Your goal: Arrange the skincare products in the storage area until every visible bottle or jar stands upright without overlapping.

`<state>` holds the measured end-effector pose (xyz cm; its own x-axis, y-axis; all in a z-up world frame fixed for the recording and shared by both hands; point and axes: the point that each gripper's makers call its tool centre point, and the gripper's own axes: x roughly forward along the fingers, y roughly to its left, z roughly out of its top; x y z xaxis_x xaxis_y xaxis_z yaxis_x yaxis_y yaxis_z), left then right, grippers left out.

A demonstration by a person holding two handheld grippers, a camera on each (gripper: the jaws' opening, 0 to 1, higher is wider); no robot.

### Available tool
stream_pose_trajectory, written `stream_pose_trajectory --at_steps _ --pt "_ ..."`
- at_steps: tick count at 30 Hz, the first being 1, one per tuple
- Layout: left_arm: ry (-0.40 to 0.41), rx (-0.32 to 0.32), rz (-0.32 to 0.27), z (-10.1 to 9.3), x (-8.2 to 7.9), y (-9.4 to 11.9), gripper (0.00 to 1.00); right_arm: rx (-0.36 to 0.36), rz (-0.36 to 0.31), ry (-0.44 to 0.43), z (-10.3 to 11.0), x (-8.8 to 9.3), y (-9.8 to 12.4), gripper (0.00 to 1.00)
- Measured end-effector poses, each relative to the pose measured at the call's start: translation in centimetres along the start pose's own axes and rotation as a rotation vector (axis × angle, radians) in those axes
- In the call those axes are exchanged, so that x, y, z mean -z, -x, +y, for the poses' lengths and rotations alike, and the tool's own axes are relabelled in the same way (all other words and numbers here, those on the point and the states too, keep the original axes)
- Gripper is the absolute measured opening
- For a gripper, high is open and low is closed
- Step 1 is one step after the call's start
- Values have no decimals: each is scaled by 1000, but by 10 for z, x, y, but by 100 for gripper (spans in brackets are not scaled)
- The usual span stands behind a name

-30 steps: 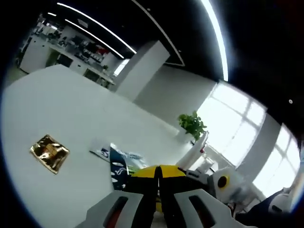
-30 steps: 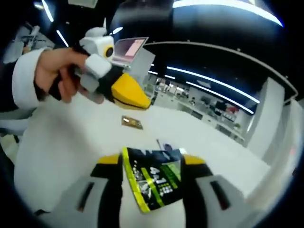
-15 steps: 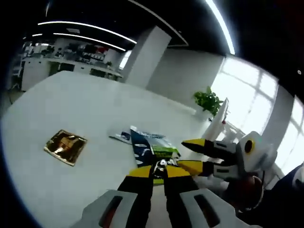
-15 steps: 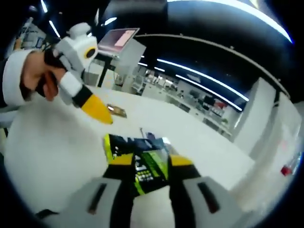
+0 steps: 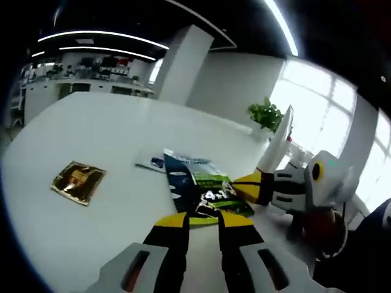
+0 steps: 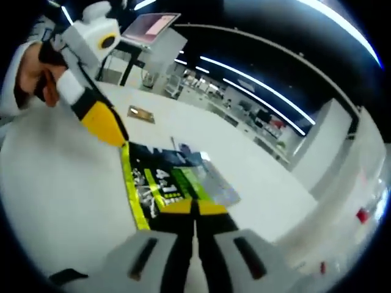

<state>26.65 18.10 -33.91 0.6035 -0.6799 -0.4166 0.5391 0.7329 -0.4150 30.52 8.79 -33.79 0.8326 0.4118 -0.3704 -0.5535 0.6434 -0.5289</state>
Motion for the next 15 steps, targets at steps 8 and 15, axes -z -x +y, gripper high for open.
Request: stream_pose_trajectory --at_steps 8,15 --pt "3 1 -5 2 0 -1 18 -19 1 -21 3 1 -4 0" --pt "0 -18 -16 6 -1 2 19 -21 0 -41 3 1 -4 0"
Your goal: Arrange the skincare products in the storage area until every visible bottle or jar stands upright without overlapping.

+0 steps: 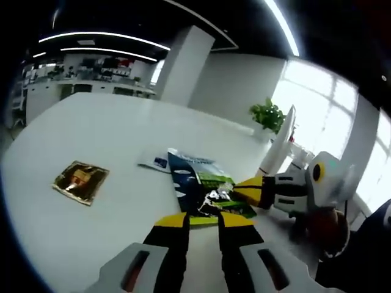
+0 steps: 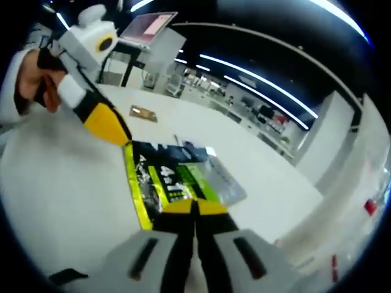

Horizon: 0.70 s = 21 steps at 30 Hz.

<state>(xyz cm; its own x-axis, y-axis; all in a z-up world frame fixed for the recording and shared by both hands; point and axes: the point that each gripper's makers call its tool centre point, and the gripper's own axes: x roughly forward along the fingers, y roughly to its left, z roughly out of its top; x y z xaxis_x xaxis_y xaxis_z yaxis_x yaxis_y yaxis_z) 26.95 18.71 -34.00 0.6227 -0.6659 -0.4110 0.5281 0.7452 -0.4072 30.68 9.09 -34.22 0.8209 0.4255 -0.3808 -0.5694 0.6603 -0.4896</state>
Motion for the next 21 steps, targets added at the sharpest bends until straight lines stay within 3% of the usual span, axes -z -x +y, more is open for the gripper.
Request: stream_pose_trajectory --at_steps 6,14,21 --pt "-10 -21 -2 5 1 1 22 -2 -3 -7 0 0 0 0" --pt "5 -3 6 0 4 -8 23 -8 -8 -16 1 0 1 0" --pt "99 15 -55 1 -6 -12 21 -23 -19 -25 4 -1 0 0"
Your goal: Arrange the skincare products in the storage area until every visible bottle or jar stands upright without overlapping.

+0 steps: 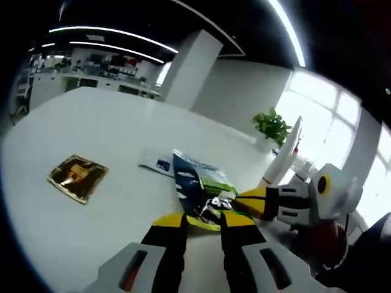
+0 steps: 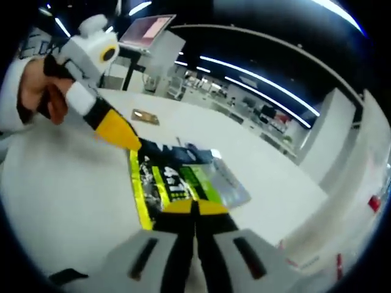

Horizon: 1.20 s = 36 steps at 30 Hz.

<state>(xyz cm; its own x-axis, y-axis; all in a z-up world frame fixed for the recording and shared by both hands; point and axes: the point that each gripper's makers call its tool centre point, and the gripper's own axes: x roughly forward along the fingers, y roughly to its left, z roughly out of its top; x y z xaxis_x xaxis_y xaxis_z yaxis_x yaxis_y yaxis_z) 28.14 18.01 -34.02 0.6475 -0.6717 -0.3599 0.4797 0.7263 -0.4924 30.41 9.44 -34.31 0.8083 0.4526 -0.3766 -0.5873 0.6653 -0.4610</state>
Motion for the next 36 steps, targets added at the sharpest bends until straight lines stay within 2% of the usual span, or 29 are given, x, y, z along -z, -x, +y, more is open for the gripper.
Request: stream_pose_trajectory --at_steps 7,10,15,18,20,22,23,26,30,33,36 --pt "8 -17 -9 2 -3 -4 9 -22 -12 3 6 -3 0 0" --pt "2 -26 13 3 1 -5 4 -32 -19 -4 8 -4 0 0" --pt "10 -26 8 3 0 -4 2 -58 -36 -20 12 -6 1 0" --pt "-5 -31 -18 3 -5 0 0 -76 -48 -38 15 -7 1 0" --pt "5 -16 -68 -1 -14 4 0 -86 -61 -26 17 -11 1 0" --pt "18 6 -105 -5 -23 9 0 -112 -102 -53 21 -19 2 0" --pt "21 15 -112 -7 -25 11 0 -140 -131 -98 24 -24 4 2" --pt "-4 22 -138 -14 -32 17 0 -127 -177 -182 15 -32 7 18" --pt "-24 32 -159 -22 -37 23 0 -152 -195 -230 16 -34 9 22" --pt "-33 35 -173 -26 -42 28 0 -190 -224 -274 22 -40 10 31" --pt "-39 40 -204 -33 -50 34 0 -244 -249 -353 28 -44 12 39"
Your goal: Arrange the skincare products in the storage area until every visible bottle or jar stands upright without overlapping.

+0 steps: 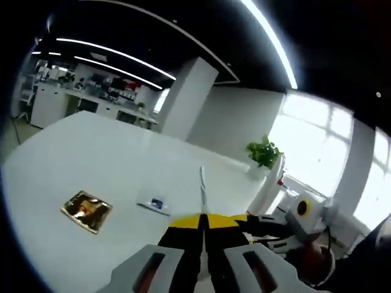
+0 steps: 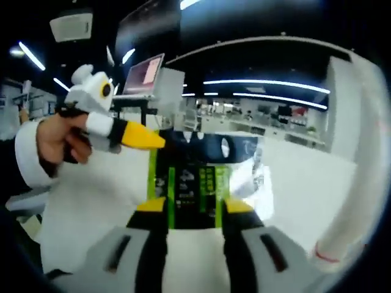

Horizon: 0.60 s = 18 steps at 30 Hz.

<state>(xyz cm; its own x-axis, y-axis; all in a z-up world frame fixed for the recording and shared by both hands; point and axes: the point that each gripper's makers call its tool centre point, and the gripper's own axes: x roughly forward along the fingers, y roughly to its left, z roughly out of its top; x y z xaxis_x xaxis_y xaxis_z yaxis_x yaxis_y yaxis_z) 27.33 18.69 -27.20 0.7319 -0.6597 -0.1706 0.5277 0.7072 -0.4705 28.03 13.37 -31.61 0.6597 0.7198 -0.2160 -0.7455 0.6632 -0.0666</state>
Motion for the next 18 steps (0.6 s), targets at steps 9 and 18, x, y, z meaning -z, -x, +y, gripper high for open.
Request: stream_pose_trajectory --at_steps 9,18 --pt "-28 52 -74 -18 -31 7 0 -72 -16 -86 11 -1 -3 55" --pt "-66 88 -121 -31 -48 18 0 -192 -61 -217 26 -8 -7 55"
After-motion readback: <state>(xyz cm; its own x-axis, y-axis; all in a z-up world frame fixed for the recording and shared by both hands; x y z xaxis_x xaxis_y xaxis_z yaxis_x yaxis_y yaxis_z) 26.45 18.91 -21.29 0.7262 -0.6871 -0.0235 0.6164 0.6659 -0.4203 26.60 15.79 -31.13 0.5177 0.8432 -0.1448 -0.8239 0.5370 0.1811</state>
